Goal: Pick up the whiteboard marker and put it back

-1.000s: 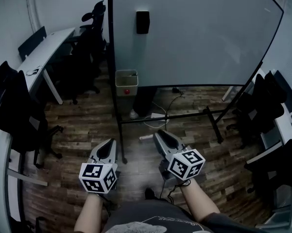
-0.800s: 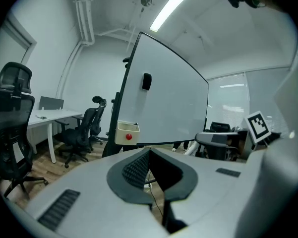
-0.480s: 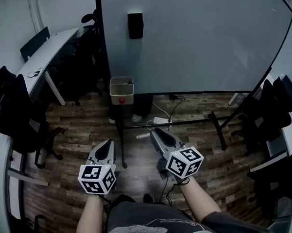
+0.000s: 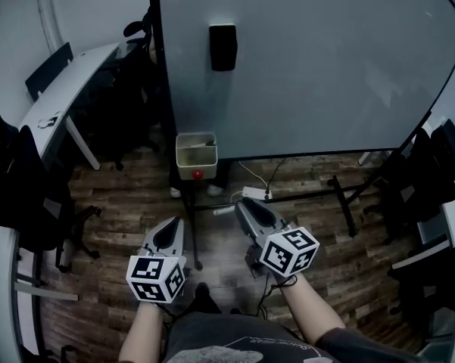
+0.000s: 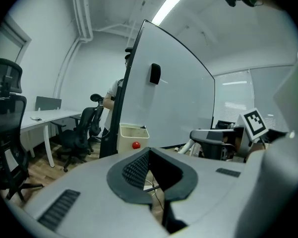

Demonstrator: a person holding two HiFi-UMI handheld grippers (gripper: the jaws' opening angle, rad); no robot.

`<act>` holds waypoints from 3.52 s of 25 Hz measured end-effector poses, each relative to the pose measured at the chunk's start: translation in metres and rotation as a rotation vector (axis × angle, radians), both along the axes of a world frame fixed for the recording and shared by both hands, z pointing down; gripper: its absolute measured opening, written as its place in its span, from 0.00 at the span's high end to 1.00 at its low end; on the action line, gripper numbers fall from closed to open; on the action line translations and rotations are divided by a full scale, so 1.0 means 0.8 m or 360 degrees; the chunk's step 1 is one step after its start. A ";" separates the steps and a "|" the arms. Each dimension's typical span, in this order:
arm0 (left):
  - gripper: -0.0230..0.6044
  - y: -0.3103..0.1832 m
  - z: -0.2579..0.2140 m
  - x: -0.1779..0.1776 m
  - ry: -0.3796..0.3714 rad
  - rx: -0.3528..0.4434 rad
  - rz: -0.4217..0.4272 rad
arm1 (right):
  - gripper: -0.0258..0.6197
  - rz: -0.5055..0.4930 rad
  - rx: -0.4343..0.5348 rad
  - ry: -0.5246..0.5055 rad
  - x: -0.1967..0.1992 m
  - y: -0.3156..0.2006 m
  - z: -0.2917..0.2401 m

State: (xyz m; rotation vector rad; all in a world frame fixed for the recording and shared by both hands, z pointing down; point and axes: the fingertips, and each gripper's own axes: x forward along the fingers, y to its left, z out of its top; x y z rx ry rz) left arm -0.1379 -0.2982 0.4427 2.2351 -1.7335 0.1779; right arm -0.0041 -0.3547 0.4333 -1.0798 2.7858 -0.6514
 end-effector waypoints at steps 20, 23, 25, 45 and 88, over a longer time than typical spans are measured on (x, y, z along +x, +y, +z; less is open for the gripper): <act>0.94 -0.139 -0.007 -0.050 0.0034 0.0047 0.0136 | 0.83 0.0142 0.0110 -0.0033 -0.044 -0.130 -0.041; 0.94 -0.149 -0.008 -0.055 0.0042 0.0054 0.0138 | 0.83 0.0156 0.0085 -0.0107 -0.045 -0.143 -0.045; 0.94 -0.155 -0.009 -0.059 0.0046 0.0056 0.0137 | 0.83 0.0176 0.0052 -0.0147 -0.045 -0.152 -0.041; 0.94 -0.169 0.007 -0.064 0.0026 0.0009 0.0171 | 0.83 0.0186 -0.0023 0.0015 -0.080 -0.184 0.029; 0.94 -0.042 -0.010 0.057 0.0000 0.0034 0.0160 | 0.86 0.0071 0.0215 0.0171 0.016 -0.030 -0.010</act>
